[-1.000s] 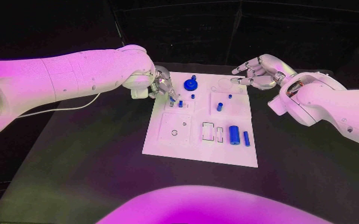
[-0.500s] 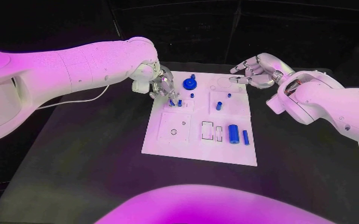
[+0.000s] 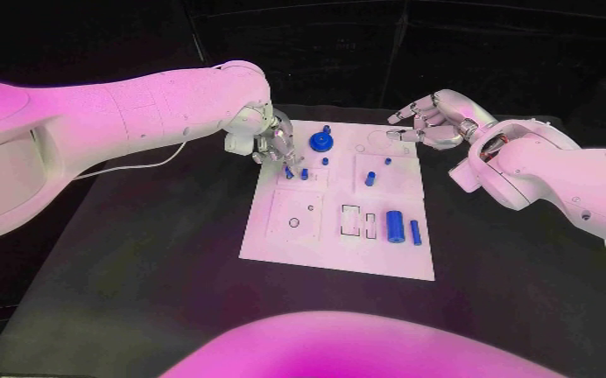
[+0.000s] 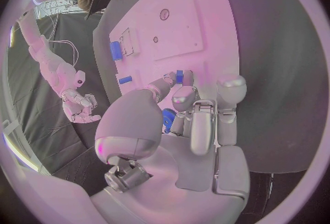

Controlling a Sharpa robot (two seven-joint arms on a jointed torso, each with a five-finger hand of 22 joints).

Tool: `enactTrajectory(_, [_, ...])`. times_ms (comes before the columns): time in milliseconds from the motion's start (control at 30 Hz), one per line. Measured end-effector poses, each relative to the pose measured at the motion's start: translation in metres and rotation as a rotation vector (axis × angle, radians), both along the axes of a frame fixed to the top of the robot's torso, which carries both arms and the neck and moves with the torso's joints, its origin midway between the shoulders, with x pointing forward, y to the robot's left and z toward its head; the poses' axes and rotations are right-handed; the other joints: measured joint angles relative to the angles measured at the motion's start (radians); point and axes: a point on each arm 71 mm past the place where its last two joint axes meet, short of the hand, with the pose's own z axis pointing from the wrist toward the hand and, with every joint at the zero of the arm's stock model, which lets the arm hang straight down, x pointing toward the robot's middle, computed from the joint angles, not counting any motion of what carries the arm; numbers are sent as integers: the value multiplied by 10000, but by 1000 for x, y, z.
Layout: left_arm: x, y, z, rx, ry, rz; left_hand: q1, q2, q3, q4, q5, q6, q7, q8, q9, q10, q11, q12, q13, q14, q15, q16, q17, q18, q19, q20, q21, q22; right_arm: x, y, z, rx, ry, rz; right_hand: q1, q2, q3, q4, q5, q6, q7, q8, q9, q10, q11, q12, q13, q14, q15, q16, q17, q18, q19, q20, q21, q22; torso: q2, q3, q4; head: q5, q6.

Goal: Assemble the parts on the task board

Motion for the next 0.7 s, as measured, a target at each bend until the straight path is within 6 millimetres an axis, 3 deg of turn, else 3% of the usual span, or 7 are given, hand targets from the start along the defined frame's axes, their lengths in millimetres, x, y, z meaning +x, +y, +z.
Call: enactTrajectory(700, [4, -6, -2, 735, -496, -327, 13, 13, 34, 22, -43, -35, 34, 1, 6, -17, 18, 40, 72, -1, 0, 0, -2, 0, 0, 0, 40, 53, 0, 1, 0, 4, 0, 17, 0, 0, 0, 0, 0, 0, 0, 0, 0, 0, 0, 0, 0, 0, 0, 0, -2, 0, 0, 0, 0, 0, -1, 3, 3, 7, -1])
